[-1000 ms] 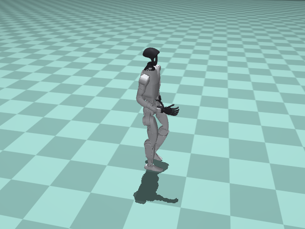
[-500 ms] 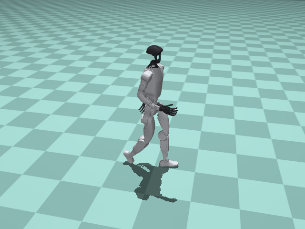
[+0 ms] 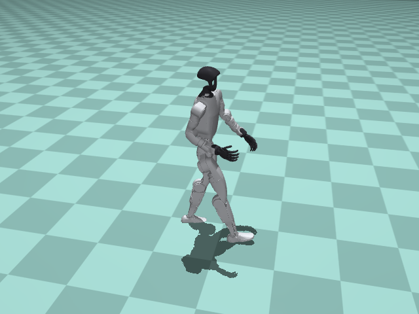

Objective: Walk run

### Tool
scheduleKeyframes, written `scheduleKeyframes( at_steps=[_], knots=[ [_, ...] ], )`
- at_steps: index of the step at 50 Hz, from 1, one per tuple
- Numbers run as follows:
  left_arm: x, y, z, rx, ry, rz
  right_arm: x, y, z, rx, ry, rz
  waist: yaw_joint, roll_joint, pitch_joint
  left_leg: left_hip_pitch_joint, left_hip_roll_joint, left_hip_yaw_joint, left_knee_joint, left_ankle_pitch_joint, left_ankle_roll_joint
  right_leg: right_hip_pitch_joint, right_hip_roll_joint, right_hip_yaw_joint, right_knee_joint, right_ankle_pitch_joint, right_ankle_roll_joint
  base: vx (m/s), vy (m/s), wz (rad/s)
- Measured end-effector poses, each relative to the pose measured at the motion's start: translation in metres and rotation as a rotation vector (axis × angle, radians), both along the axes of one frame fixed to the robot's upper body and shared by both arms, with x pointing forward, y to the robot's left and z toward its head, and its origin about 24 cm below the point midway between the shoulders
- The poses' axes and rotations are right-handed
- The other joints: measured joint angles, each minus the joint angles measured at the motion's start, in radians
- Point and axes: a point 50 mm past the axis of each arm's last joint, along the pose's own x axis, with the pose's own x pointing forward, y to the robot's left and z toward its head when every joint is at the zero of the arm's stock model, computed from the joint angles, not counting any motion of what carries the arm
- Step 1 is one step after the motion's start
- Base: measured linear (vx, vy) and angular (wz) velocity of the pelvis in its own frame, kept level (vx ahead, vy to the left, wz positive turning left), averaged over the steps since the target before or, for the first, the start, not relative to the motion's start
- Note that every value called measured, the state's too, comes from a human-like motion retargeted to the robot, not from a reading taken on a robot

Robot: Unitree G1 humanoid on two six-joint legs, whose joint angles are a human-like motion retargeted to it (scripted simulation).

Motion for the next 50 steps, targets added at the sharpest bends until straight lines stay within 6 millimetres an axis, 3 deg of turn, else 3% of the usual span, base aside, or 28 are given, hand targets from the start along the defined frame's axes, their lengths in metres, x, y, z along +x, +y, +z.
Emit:
scheduleKeyframes(
  at_steps=[2,3,4,8,10,12,15,19,22,25,28,30,33,36,37,40,42,45,47,48,50],
  knots=[
    [-0.014,0.001,-0.009,0.012,0.059,-0.011,0.001,0.001,0.0,0.005,-0.004,0.013,-0.018,0.002,-0.003,0.018,0.008,-0.003,0.028,0.035,-0.041,0.014,0.008,-0.041,0.045,0.034,-0.043,0.72,-0.35,0.33],
    [-0.023,0.0,-0.015,0.017,0.097,-0.019,0.001,0.002,0.0,0.006,-0.004,0.019,-0.032,0.001,-0.005,0.026,0.009,-0.012,0.048,0.069,-0.065,0.02,-0.006,-0.118,0.059,0.073,-0.03,0.65,-0.31,0.47],
    [-0.034,-0.001,-0.022,0.02,0.141,-0.025,0.001,0.002,0.0,0.009,-0.006,0.024,-0.043,0.006,-0.005,0.027,0.019,-0.016,0.075,0.124,-0.096,0.031,0.006,-0.096,0.069,0.088,-0.038,0.7,-0.35,0.49],
    [-0.089,-0.018,-0.051,0.02,0.333,-0.013,0.005,0.003,0.001,0.027,-0.016,0.037,-0.051,0.011,0.025,-0.027,0.062,-0.017,0.309,0.469,-0.229,0.084,0.052,0.058,0.122,0.05,-0.118,0.78,-0.38,-0.02],
    [-0.122,-0.027,-0.063,0.007,0.416,0.029,0.008,0.004,0.002,0.02,-0.018,0.063,-0.049,-0.019,0.039,-0.103,0.046,-0.013,0.51,0.602,-0.281,0.131,0.008,-0.036,0.132,0.03,-0.142,0.69,-0.27,-0.34],
    [-0.153,-0.032,-0.07,-0.01,0.503,0.052,0.011,0.006,0.006,0.004,-0.036,0.079,-0.049,-0.053,0.039,-0.179,0.041,0.014,0.672,0.69,-0.263,0.173,0.006,-0.028,0.129,0.001,-0.175,0.67,-0.34,-0.13],
    [-0.198,-0.04,-0.076,-0.021,0.639,0.045,0.017,0.006,0.01,0.006,-0.065,0.07,-0.07,-0.061,0.043,-0.312,0.133,0.054,0.843,0.55,-0.164,0.214,0.028,-0.031,0.128,-0.036,-0.204,0.57,-0.36,0.31],
    [-0.263,-0.058,-0.077,-0.057,0.832,0.067,0.022,0.004,0.016,0.002,-0.093,0.08,0.011,-0.098,0.033,-0.482,0.117,0.099,0.813,0.418,-0.074,0.273,0.044,-0.005,0.105,-0.06,-0.223,0.66,-0.29,-0.88],
    [-0.308,-0.074,-0.071,-0.113,0.978,0.105,0.026,0.001,0.022,-0.01,-0.122,0.07,0.051,-0.097,0.031,-0.573,0.101,0.098,0.64,0.333,-0.036,0.31,0.075,0.005,0.096,-0.083,-0.239,0.75,-0.22,-0.6],
    [-0.343,-0.09,-0.063,-0.184,1.096,0.16,0.027,-0.001,0.026,-0.01,-0.143,0.052,0.078,-0.085,0.038,-0.626,0.084,0.087,0.389,0.318,0.024,0.354,0.116,0.02,0.093,-0.112,-0.261,0.58,-0.16,-0.3],
    [-0.367,-0.102,-0.055,-0.237,1.174,0.209,0.024,-0.001,0.025,0.003,-0.145,0.023,0.104,-0.079,0.042,-0.645,0.061,0.129,0.143,0.225,0.085,0.402,0.141,0.012,0.088,-0.139,-0.279,0.76,-0.15,-0.17],
    [-0.377,-0.105,-0.051,-0.255,1.203,0.236,0.022,0.0,0.024,0.012,-0.143,0.001,0.123,-0.083,0.04,-0.656,0.013,0.116,-0.011,0.177,0.078,0.433,0.147,-0.002,0.086,-0.154,-0.288,0.7,-0.13,-0.16],
    [-0.386,-0.107,-0.047,-0.259,1.228,0.262,0.017,0.002,0.019,0.027,-0.12,-0.016,0.139,-0.094,0.035,-0.65,-0.002,0.136,-0.085,0.153,0.044,0.478,0.155,-0.009,0.101,-0.165,-0.299,0.84,-0.09,-0.19],
    [-0.387,-0.104,-0.046,-0.255,1.238,0.274,0.012,0.004,0.012,0.042,-0.087,-0.011,0.182,-0.107,0.013,-0.637,0.028,0.214,-0.004,0.171,0.1,0.511,0.163,0.014,0.129,-0.128,-0.292,0.86,-0.05,-0.72],
    [-0.387,-0.103,-0.047,-0.254,1.236,0.277,0.009,0.004,0.009,0.046,-0.071,-0.006,0.2,-0.114,-0.001,-0.626,0.036,0.241,0.006,0.193,0.107,0.521,0.159,0.015,0.14,-0.103,-0.28,0.99,-0.01,-0.98],
    [-0.375,-0.094,-0.051,-0.228,1.183,0.289,0.001,0.005,-0.001,0.06,-0.016,0.005,0.223,-0.13,-0.049,-0.6,-0.008,0.109,0.007,0.268,0.118,0.534,0.13,-0.033,0.196,0.046,-0.208,1.1,0.0,-0.52],
    [-0.353,-0.083,-0.059,-0.197,1.109,0.317,-0.003,0.008,-0.005,0.069,0.004,0.013,0.227,-0.142,-0.058,-0.594,-0.01,0.094,0.047,0.251,0.134,0.518,0.127,-0.004,0.284,0.217,-0.127,1.11,-0.05,-0.18],
    [-0.303,-0.06,-0.071,-0.152,0.962,0.338,-0.003,0.011,-0.006,0.08,0.018,0.01,0.197,-0.098,-0.052,-0.541,0.017,0.05,0.079,0.189,0.151,0.43,0.217,0.027,0.505,0.42,-0.018,0.78,-0.08,0.47],
    [-0.263,-0.049,-0.076,-0.138,0.841,0.35,0.001,0.011,-0.005,0.075,0.009,0.021,0.191,-0.092,-0.041,-0.477,0.009,0.053,0.074,0.149,0.151,0.344,0.221,0.003,0.722,0.431,0.017,0.78,-0.08,0.02],
    [-0.241,-0.043,-0.077,-0.136,0.777,0.357,0.003,0.011,-0.004,0.077,0.002,0.03,0.202,-0.067,-0.045,-0.464,0.042,0.049,0.07,0.138,0.139,0.315,0.24,-0.003,0.734,0.425,0.008,0.82,-0.04,-0.55],
    [-0.199,-0.035,-0.077,-0.147,0.659,0.354,0.006,0.01,-0.004,0.079,0.0,0.04,0.204,-0.032,-0.047,-0.423,0.073,0.061,0.064,0.116,0.125,0.246,0.223,-0.047,0.797,0.316,-0.048,0.69,0.02,-0.32]
  ],
)
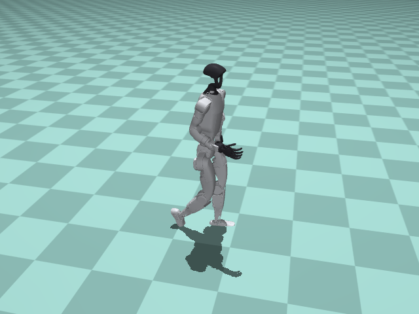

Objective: Walk run

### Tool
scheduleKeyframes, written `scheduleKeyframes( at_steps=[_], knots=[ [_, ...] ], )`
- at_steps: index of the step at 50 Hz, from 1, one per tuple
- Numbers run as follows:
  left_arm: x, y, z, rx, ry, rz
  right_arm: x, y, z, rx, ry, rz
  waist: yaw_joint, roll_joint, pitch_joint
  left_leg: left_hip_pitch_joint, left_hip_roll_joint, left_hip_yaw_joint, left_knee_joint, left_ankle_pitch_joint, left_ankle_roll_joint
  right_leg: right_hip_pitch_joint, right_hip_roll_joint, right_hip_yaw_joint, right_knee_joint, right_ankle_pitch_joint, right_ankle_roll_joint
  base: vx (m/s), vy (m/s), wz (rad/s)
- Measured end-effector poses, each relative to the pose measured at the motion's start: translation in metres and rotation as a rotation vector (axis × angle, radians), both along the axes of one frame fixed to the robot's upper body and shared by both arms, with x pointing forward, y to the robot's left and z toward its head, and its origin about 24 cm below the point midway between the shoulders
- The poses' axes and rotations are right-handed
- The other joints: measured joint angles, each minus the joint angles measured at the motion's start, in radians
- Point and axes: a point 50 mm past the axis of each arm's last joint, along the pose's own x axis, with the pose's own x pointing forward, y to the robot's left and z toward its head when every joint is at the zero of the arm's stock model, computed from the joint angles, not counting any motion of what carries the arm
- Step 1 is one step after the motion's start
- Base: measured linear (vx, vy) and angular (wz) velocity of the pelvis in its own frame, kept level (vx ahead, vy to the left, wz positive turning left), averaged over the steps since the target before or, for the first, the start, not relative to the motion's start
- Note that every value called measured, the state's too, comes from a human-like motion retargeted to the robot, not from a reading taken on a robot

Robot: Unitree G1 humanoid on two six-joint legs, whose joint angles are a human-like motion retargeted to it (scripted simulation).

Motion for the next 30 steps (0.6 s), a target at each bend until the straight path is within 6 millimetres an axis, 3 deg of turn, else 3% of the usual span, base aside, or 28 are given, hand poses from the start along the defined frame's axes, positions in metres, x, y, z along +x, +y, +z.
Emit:
scheduleKeyframes(
  at_steps=[5,8,12,15,18,20,22,25,28,30],
  knots=[
    [0.099,0.015,0.02,0.02,-0.296,-0.112,-0.005,-0.007,0.0,-0.002,0.001,-0.027,-0.112,0.053,0.002,0.114,0.002,-0.036,-0.037,-0.029,-0.028,-0.161,-0.029,-0.013,-0.052,-0.241,-0.032,0.75,-0.04,0.93],
    [0.146,0.024,0.04,0.06,-0.44,-0.202,-0.009,-0.009,-0.001,-0.005,0.007,-0.032,-0.158,0.042,0.002,0.177,-0.031,-0.041,-0.05,-0.053,-0.039,-0.213,-0.108,-0.001,-0.248,-0.275,0.007,0.78,-0.14,0.62],
    [0.192,0.037,0.069,0.127,-0.578,-0.304,-0.011,-0.008,-0.001,-0.002,0.012,-0.033,-0.19,0.001,0.019,0.28,-0.084,-0.035,-0.069,-0.088,-0.066,-0.252,-0.217,0.0,-0.533,-0.308,0.021,0.69,-0.15,0.23],
    [0.208,0.043,0.083,0.187,-0.651,-0.339,-0.012,-0.006,0.0,-0.002,0.012,-0.037,-0.208,-0.001,0.033,0.356,-0.085,-0.028,-0.081,-0.111,-0.099,-0.286,-0.239,0.002,-0.717,-0.349,0.044,0.73,-0.19,0.07],
    [0.205,0.046,0.083,0.226,-0.662,-0.344,-0.012,-0.005,0.0,-0.004,0.011,-0.031,-0.202,0.015,0.03,0.41,-0.073,-0.01,-0.078,-0.123,-0.14,-0.286,-0.23,-0.053,-0.803,-0.373,0.071,0.93,-0.29,-0.17],
    [0.193,0.043,0.074,0.22,-0.625,-0.349,-0.012,-0.006,0.001,-0.01,0.008,-0.025,-0.219,0.029,0.021,0.428,-0.065,-0.023,-0.058,-0.105,-0.17,-0.28,-0.204,-0.024,-0.754,-0.381,-0.014,0.84,-0.25,0.34],
    [0.172,0.038,0.06,0.187,-0.553,-0.365,-0.013,-0.007,0.001,-0.018,0.01,-0.025,-0.264,0.051,0.009,0.44,-0.045,-0.05,-0.025,-0.045,-0.214,-0.269,-0.227,-0.157,-0.709,-0.36,-0.045,0.9,-0.31,1.11],
    [0.126,0.03,0.036,0.142,-0.402,-0.39,-0.017,-0.008,-0.001,-0.015,0.017,-0.025,-0.32,0.067,-0.015,0.444,-0.01,-0.06,0.062,0.143,-0.3,-0.229,-0.196,-0.064,-0.694,-0.257,-0.063,0.99,-0.46,0.88],
    [0.067,0.016,0.013,0.117,-0.204,-0.404,-0.018,-0.012,-0.004,0.004,0.027,-0.038,-0.314,0.066,-0.02,0.374,0.011,-0.093,0.298,0.415,-0.397,-0.182,-0.197,-0.012,-0.65,-0.3,-0.094,0.92,-0.45,0.13],
    [0.027,0.007,0.004,0.089,-0.079,-0.383,-0.015,-0.012,-0.003,0.001,0.025,-0.021,-0.273,0.014,-0.028,0.308,-0.022,-0.057,0.479,0.55,-0.429,-0.132,-0.233,-0.066,-0.651,-0.322,-0.111,0.73,-0.38,-0.86]
  ],
)
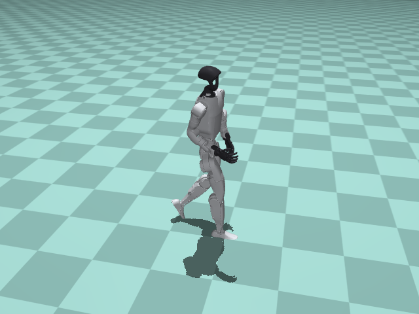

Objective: Walk run

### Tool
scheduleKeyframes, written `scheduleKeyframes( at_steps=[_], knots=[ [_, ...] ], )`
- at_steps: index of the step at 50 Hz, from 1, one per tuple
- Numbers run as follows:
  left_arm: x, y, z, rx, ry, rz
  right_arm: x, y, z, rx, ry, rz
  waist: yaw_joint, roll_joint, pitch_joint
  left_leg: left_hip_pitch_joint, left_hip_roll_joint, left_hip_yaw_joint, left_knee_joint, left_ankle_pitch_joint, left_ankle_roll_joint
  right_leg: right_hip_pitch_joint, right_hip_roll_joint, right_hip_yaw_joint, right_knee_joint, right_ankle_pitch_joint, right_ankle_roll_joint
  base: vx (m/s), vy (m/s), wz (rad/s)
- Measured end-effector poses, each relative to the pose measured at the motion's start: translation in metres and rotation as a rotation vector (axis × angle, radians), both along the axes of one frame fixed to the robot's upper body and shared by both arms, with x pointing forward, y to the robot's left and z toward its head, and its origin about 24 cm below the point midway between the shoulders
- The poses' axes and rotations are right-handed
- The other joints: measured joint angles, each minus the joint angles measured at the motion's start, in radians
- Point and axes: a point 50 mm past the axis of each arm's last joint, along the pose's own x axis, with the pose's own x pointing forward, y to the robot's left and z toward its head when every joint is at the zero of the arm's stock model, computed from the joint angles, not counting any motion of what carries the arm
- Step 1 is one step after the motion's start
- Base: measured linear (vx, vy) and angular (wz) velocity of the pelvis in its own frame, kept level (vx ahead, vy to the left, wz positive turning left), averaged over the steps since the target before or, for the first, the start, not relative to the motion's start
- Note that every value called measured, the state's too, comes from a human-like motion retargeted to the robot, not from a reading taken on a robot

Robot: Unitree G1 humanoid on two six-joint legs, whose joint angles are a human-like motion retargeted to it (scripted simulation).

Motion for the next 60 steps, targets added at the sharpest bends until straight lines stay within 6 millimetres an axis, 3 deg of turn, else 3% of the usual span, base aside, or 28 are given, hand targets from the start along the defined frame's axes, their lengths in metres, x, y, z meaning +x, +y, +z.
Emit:
scheduleKeyframes(
  at_steps=[2,5,9,12,17,20,23,26,27,29,32,34,35,38,41,44,47,50,54,55,57,58,60],
  knots=[
    [-0.038,-0.005,-0.003,-0.031,0.117,0.034,0.006,0.001,0.004,-0.024,-0.017,0.019,0.014,-0.038,-0.001,-0.076,0.017,0.049,0.157,0.039,0.054,0.047,0.005,0.014,-0.008,-0.028,-0.02,0.78,-0.41,-0.55],
    [-0.092,-0.022,-0.003,-0.115,0.281,0.075,0.018,-0.002,0.011,-0.07,-0.052,0.021,0.004,-0.047,0.009,-0.207,0.092,0.087,0.303,-0.12,0.135,0.1,0.026,0.009,-0.022,-0.055,-0.034,0.66,-0.3,-0.13],
    [-0.156,-0.051,0.006,-0.204,0.448,0.176,0.029,-0.006,0.022,-0.108,-0.103,0.027,0.087,-0.084,0.018,-0.382,0.059,0.094,0.251,-0.263,0.208,0.163,0.046,0.061,-0.046,-0.072,-0.047,0.68,-0.21,-1.13],
    [-0.192,-0.069,0.017,-0.25,0.573,0.245,0.035,-0.008,0.028,-0.109,-0.136,0.024,0.14,-0.084,0.038,-0.468,0.059,0.112,0.076,-0.349,0.267,0.209,0.08,0.079,-0.054,-0.093,-0.062,0.7,-0.14,-0.9],
    [-0.224,-0.089,0.031,-0.291,0.708,0.303,0.038,-0.01,0.033,-0.108,-0.16,0.003,0.203,-0.064,0.074,-0.526,0.03,0.141,-0.335,-0.399,0.355,0.296,0.139,0.108,-0.054,-0.132,-0.097,0.65,-0.07,-0.48],
    [-0.225,-0.09,0.032,-0.298,0.718,0.308,0.037,-0.01,0.03,-0.106,-0.15,-0.017,0.226,-0.066,0.074,-0.534,-0.026,0.132,-0.537,-0.492,0.357,0.35,0.148,0.078,-0.059,-0.145,-0.109,0.77,-0.06,-0.2],
    [-0.222,-0.085,0.03,-0.281,0.706,0.309,0.03,-0.007,0.023,-0.077,-0.123,-0.021,0.252,-0.094,0.05,-0.506,-0.043,0.197,-0.591,-0.48,0.433,0.387,0.138,0.095,-0.033,-0.116,-0.106,1.01,-0.04,-0.33],
    [-0.213,-0.073,0.026,-0.248,0.688,0.308,0.02,-0.002,0.011,-0.032,-0.072,-0.01,0.297,-0.106,0.009,-0.475,-0.024,0.238,-0.556,-0.402,0.448,0.414,0.137,0.103,0.018,-0.027,-0.065,0.92,-0.04,-0.68],
    [-0.209,-0.068,0.024,-0.237,0.678,0.309,0.016,0.0,0.006,-0.017,-0.053,-0.003,0.304,-0.111,-0.007,-0.47,-0.03,0.218,-0.548,-0.373,0.457,0.42,0.131,0.092,0.042,0.029,-0.04,1.2,0.0,-0.38],
    [-0.191,-0.054,0.018,-0.215,0.64,0.311,0.01,0.005,-0.002,0.011,-0.019,0.017,0.282,-0.121,-0.03,-0.463,-0.054,0.148,-0.506,-0.416,0.47,0.414,0.12,0.078,0.117,0.191,0.039,1.04,0.0,0.13],
    [-0.142,-0.028,0.005,-0.158,0.516,0.287,0.006,0.011,-0.008,0.039,0.012,0.027,0.248,-0.088,-0.027,-0.417,-0.023,0.104,-0.456,-0.484,0.461,0.337,0.205,0.13,0.343,0.404,0.154,0.84,-0.04,0.68],
    [-0.096,-0.014,-0.003,-0.108,0.378,0.268,0.007,0.011,-0.007,0.035,0.005,0.032,0.233,-0.06,-0.018,-0.355,-0.008,0.099,-0.461,-0.522,0.454,0.252,0.253,0.115,0.534,0.439,0.194,0.87,-0.05,0.58],
    [-0.071,-0.009,-0.005,-0.088,0.299,0.263,0.009,0.011,-0.006,0.03,-0.004,0.041,0.236,-0.048,-0.016,-0.335,0.001,0.081,-0.461,-0.539,0.444,0.215,0.268,0.114,0.598,0.439,0.199,0.57,-0.01,-0.09],
    [0.008,-0.001,-0.002,-0.093,0.052,0.239,0.012,0.009,-0.004,0.02,-0.019,0.065,0.239,0.004,-0.006,-0.271,0.04,0.084,-0.474,-0.567,0.416,0.102,0.241,0.064,0.692,0.264,0.086,0.79,0.07,0.09],
    [0.082,0.002,0.016,-0.129,-0.181,0.176,0.012,0.003,-0.001,0.007,-0.033,0.044,0.183,0.044,0.005,-0.205,0.039,0.043,-0.498,-0.583,0.401,-0.001,0.208,0.043,0.674,0.106,0.028,0.66,0.03,1.24],
    [0.138,0.005,0.041,-0.152,-0.374,0.101,0.009,0.0,0.002,-0.001,-0.049,0.033,0.13,0.052,0.008,-0.144,0.015,0.017,-0.518,-0.606,0.387,-0.06,0.134,0.052,0.504,0.028,0.061,0.81,-0.08,1.13],
    [0.178,0.009,0.068,-0.152,-0.525,0.023,0.009,0.0,0.004,0.0,-0.059,0.033,0.09,0.026,0.018,-0.071,-0.035,-0.002,-0.533,-0.634,0.371,-0.086,0.041,0.083,0.264,0.025,0.109,0.62,-0.11,0.79],
    [0.2,0.016,0.088,-0.115,-0.619,-0.046,0.01,0.002,0.006,0.0,-0.07,0.035,0.07,0.007,0.034,0.007,-0.065,-0.02,-0.546,-0.663,0.344,-0.114,-0.015,0.116,0.045,-0.013,0.13,0.69,-0.17,0.43],
    [0.196,0.023,0.088,-0.049,-0.63,-0.083,0.01,0.005,0.008,-0.011,-0.078,0.05,0.08,0.016,0.04,0.089,-0.054,0.009,-0.554,-0.686,0.288,-0.144,-0.014,0.105,-0.142,-0.046,0.208,0.82,-0.26,-0.05],
    [0.19,0.024,0.084,-0.036,-0.611,-0.087,0.01,0.006,0.009,-0.014,-0.08,0.055,0.079,0.023,0.041,0.104,-0.048,0.009,-0.549,-0.687,0.274,-0.143,-0.016,0.064,-0.146,-0.04,0.201,0.64,-0.2,0.23],
    [0.169,0.023,0.068,-0.031,-0.524,-0.088,0.011,0.006,0.009,-0.023,-0.079,0.067,0.057,0.035,0.036,0.119,-0.038,-0.009,-0.521,-0.658,0.241,-0.137,0.009,0.099,-0.089,-0.01,0.123,0.7,-0.23,0.62],
    [0.156,0.021,0.058,-0.036,-0.463,-0.09,0.011,0.006,0.009,-0.029,-0.077,0.073,0.042,0.036,0.032,0.126,-0.038,-0.02,-0.502,-0.628,0.222,-0.134,-0.008,0.02,-0.062,0.013,0.129,1.06,-0.42,1.05],
    [0.12,0.016,0.037,-0.051,-0.304,-0.099,0.01,0.007,0.008,-0.04,-0.074,0.087,-0.018,0.052,0.029,0.126,-0.008,-0.057,-0.442,-0.519,0.166,-0.112,0.016,0.103,-0.034,0.074,0.127,1.0,-0.44,1.28]
  ],
)
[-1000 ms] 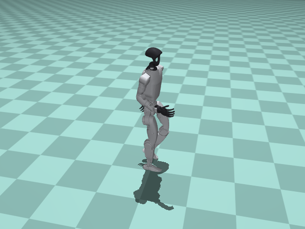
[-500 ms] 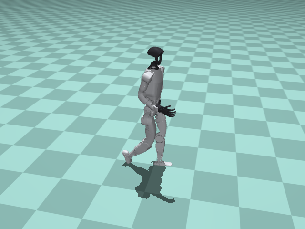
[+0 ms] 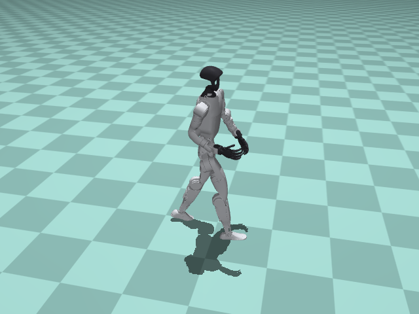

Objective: Walk run

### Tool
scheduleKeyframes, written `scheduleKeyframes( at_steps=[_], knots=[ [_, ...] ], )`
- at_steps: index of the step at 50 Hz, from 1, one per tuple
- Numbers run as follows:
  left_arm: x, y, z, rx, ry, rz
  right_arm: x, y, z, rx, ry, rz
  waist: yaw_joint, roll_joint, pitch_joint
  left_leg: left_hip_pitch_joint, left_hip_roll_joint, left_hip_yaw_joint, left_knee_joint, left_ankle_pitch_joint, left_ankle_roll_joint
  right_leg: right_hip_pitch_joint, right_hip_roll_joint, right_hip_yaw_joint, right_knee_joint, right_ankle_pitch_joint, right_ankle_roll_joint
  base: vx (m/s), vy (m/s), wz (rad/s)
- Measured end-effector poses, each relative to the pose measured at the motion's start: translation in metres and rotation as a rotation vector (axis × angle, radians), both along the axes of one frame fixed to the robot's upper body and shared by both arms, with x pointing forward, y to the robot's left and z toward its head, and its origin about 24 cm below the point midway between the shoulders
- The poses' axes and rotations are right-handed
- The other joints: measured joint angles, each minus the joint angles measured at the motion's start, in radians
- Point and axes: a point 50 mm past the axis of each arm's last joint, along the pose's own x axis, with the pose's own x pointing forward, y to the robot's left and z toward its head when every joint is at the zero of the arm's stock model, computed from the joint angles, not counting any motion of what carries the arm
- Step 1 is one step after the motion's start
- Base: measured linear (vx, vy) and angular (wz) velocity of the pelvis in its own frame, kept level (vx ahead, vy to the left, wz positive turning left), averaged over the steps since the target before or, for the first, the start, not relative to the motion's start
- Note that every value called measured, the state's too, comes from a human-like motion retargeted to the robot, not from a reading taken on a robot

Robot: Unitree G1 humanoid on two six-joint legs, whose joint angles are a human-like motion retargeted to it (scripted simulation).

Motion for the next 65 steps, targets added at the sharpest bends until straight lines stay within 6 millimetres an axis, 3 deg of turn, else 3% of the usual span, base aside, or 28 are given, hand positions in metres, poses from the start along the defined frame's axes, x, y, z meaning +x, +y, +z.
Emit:
scheduleKeyframes(
  at_steps=[3,5,7,8,11,15,18,22,27,31,33,36,38,40,43,48,50,54,58,60,62,63,65],
  knots=[
    [-0.069,-0.009,-0.027,0.012,0.277,-0.019,-0.001,0.001,-0.002,-0.01,0.004,0.024,-0.003,0.014,-0.004,-0.049,0.043,-0.011,0.187,0.278,-0.095,0.044,0.03,0.087,0.049,-0.052,-0.073,0.86,-0.42,0.52],
    [-0.115,-0.015,-0.037,0.051,0.428,-0.001,0.001,-0.001,-0.001,-0.03,0.004,0.049,0.007,-0.013,-0.009,-0.13,0.027,-0.026,0.389,0.418,-0.154,0.092,-0.036,-0.048,0.055,-0.075,-0.081,0.76,-0.39,0.13],
    [-0.155,-0.02,-0.041,0.07,0.551,0.045,0.005,-0.001,0.003,-0.066,-0.016,0.069,0.033,-0.056,-0.02,-0.204,0.013,0.023,0.55,0.522,-0.143,0.131,-0.054,-0.093,0.047,-0.095,-0.108,0.83,-0.41,-0.15],
    [-0.173,-0.023,-0.041,0.066,0.602,0.068,0.008,-0.002,0.005,-0.081,-0.029,0.071,0.036,-0.063,-0.021,-0.246,0.045,0.054,0.619,0.513,-0.107,0.147,-0.027,-0.029,0.045,-0.111,-0.127,0.86,-0.42,0.31],
    [-0.216,-0.042,-0.041,-0.017,0.722,0.123,0.019,-0.006,0.012,-0.116,-0.063,0.076,0.049,-0.076,-0.008,-0.371,0.12,0.113,0.747,0.364,-0.012,0.202,-0.023,-0.065,0.028,-0.129,-0.137,0.6,-0.27,0.34],
    [-0.262,-0.073,-0.035,-0.18,0.85,0.167,0.027,-0.011,0.022,-0.155,-0.113,0.083,0.149,-0.115,0.003,-0.542,0.063,0.136,0.705,0.202,0.05,0.273,-0.017,-0.051,-0.014,-0.141,-0.15,0.66,-0.18,-0.65],
    [-0.286,-0.084,-0.028,-0.236,0.928,0.162,0.03,-0.015,0.028,-0.164,-0.144,0.077,0.2,-0.117,0.015,-0.617,0.046,0.166,0.519,0.133,0.119,0.325,0.01,-0.079,-0.037,-0.166,-0.163,0.64,-0.11,-0.13],
    [-0.302,-0.091,-0.023,-0.23,1.0,0.137,0.034,-0.02,0.032,-0.166,-0.164,0.06,0.237,-0.092,0.03,-0.657,0.024,0.213,0.173,0.089,0.186,0.389,0.069,-0.093,-0.046,-0.216,-0.185,0.57,-0.08,0.28],
    [-0.292,-0.096,-0.027,-0.247,0.967,0.149,0.034,-0.015,0.028,-0.141,-0.151,0.048,0.245,-0.094,0.022,-0.632,-0.059,0.33,-0.153,-0.025,0.229,0.457,0.098,-0.17,-0.033,-0.258,-0.197,0.73,-0.08,0.42],
    [-0.273,-0.092,-0.033,-0.231,0.878,0.219,0.029,-0.002,0.018,-0.1,-0.112,0.071,0.3,-0.132,-0.007,-0.593,-0.054,0.381,-0.142,0.08,0.337,0.494,0.098,-0.135,0.026,-0.208,-0.166,0.82,-0.09,-0.47],
    [-0.264,-0.083,-0.036,-0.197,0.829,0.268,0.024,0.006,0.011,-0.072,-0.086,0.094,0.341,-0.159,-0.03,-0.575,-0.039,0.349,-0.138,0.127,0.35,0.514,0.091,-0.142,0.06,-0.121,-0.134,1.08,-0.23,-0.94],
    [-0.242,-0.065,-0.04,-0.15,0.754,0.341,0.017,0.019,0.001,-0.025,-0.047,0.134,0.335,-0.166,-0.059,-0.558,-0.055,0.246,-0.088,0.06,0.35,0.502,0.077,-0.154,0.181,0.124,-0.012,0.88,0.05,-0.02],
    [-0.217,-0.053,-0.043,-0.127,0.69,0.369,0.015,0.024,-0.003,-0.003,-0.028,0.149,0.307,-0.125,-0.058,-0.536,-0.046,0.184,-0.057,0.025,0.35,0.44,0.131,-0.096,0.339,0.264,0.075,0.83,0.24,0.91],
    [-0.186,-0.042,-0.045,-0.108,0.597,0.38,0.013,0.026,-0.004,0.003,-0.024,0.16,0.299,-0.078,-0.056,-0.497,-0.02,0.167,-0.045,-0.003,0.35,0.355,0.222,-0.033,0.522,0.347,0.125,0.7,0.07,0.95],
    [-0.128,-0.034,-0.043,-0.126,0.4,0.369,0.017,0.022,-0.002,-0.005,-0.04,0.186,0.317,-0.035,-0.052,-0.439,-0.011,0.136,-0.047,-0.042,0.332,0.251,0.261,0.033,0.688,0.249,0.103,0.75,0.13,0.44],
    [-0.04,-0.033,-0.023,-0.185,0.102,0.217,0.016,0.007,-0.001,-0.03,-0.038,0.171,0.25,0.037,-0.033,-0.34,-0.031,0.048,-0.06,-0.07,0.314,0.131,0.188,0.045,0.655,0.026,-0.018,0.61,0.17,1.5],
    [-0.013,-0.033,-0.011,-0.175,0.009,0.135,0.013,0.001,0.0,-0.043,-0.041,0.139,0.218,0.044,-0.033,-0.308,-0.056,0.004,-0.06,-0.082,0.313,0.11,0.114,0.039,0.53,-0.03,-0.036,0.57,0.07,1.9],
    [0.02,-0.028,0.008,-0.103,-0.114,0.008,0.007,-0.002,-0.001,-0.034,-0.029,0.097,0.176,0.008,-0.019,-0.232,-0.137,-0.078,-0.055,-0.111,0.308,0.097,-0.009,0.086,0.213,-0.041,-0.014,0.65,-0.05,1.65],
    [0.026,-0.024,0.011,-0.033,-0.135,-0.052,0.003,-0.002,-0.002,-0.024,-0.021,0.07,0.167,-0.016,0.001,-0.145,-0.176,-0.146,-0.058,-0.138,0.286,0.051,-0.042,0.154,-0.021,-0.101,0.044,0.62,-0.1,1.16],
    [0.016,-0.022,0.005,-0.012,-0.095,-0.05,0.003,-0.001,-0.002,-0.03,-0.021,0.074,0.181,-0.016,0.014,-0.102,-0.16,-0.152,-0.057,-0.157,0.263,0.037,-0.023,0.151,-0.108,-0.156,0.162,0.61,-0.26,0.51],
    [-0.004,-0.02,-0.005,-0.008,-0.015,-0.022,0.005,0.001,-0.002,-0.038,-0.022,0.094,0.209,-0.016,0.022,-0.069,-0.128,-0.136,-0.044,-0.176,0.233,0.031,0.004,0.09,-0.109,-0.164,0.161,0.75,-0.27,0.36],
    [-0.017,-0.024,-0.013,-0.02,0.038,-0.005,0.006,0.0,-0.002,-0.051,-0.021,0.106,0.2,-0.023,0.018,-0.058,-0.167,-0.142,-0.052,-0.163,0.25,0.027,-0.012,0.185,-0.094,-0.135,0.158,0.8,0.09,0.97],
    [-0.051,-0.03,-0.027,-0.046,0.178,0.03,0.007,-0.001,-0.002,-0.073,-0.019,0.128,0.181,-0.029,0.013,-0.033,-0.185,-0.151,-0.043,-0.142,0.241,0.034,-0.025,0.187,-0.046,-0.09,0.142,0.68,0.07,1.51]
  ],
)
